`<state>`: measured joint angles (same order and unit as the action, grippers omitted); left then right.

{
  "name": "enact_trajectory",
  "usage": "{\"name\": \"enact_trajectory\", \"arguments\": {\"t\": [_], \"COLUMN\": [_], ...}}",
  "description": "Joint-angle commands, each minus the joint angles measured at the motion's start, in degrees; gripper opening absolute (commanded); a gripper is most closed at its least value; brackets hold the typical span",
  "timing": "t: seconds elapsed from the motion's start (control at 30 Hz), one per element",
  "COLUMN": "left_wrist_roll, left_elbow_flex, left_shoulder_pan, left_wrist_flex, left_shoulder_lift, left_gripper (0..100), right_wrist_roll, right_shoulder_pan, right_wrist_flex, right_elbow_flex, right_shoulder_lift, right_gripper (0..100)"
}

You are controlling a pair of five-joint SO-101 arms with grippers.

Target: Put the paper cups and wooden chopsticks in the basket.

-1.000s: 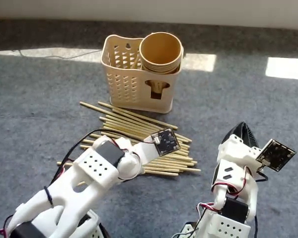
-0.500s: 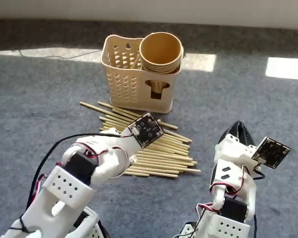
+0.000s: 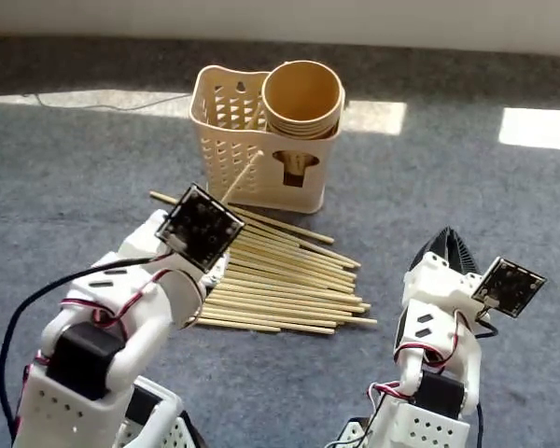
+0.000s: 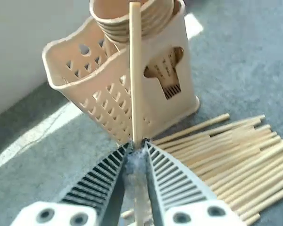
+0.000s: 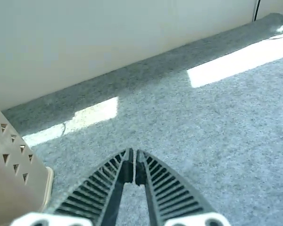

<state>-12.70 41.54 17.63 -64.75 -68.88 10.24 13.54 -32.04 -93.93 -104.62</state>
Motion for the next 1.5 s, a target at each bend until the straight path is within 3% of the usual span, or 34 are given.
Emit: {"name": "enact_trajectory", "arguments": {"t": [0.0,0.3,0.57,0.8,1.1,1.47], "left_wrist_roll": [3.2,7.4,12.4,19.9,22.4,22.5], "left_elbow_flex": [-6.5,-13.6,-25.1,-32.7,-34.3,-34.2], "left_shoulder_pan": [-1.9,-2.8,-4.0,-11.0,-13.6,-13.7], "left_wrist_flex": [6.2,23.0,30.9,39.3,44.0,43.8], "left_shoulder_lift": [1.6,10.7,21.6,33.4,46.5,54.7], "left_gripper": [1,1,1,1,1,1], "right_wrist_roll": [-1.0,-1.1,-1.1,-1.1,-1.1,-1.1], "right_shoulder_pan": [-0.7,-0.7,-0.7,-0.7,-0.7,-0.7], "right_wrist_flex": [2.0,2.0,2.0,2.0,2.0,2.0], "right_elbow_flex": [0.4,0.4,0.4,0.4,0.4,0.4], "right_shoulder_lift": [-0.3,-0.3,-0.3,-0.3,-0.3,-0.3], "right_gripper": [3.0,3.0,3.0,3.0,3.0,3.0]}}
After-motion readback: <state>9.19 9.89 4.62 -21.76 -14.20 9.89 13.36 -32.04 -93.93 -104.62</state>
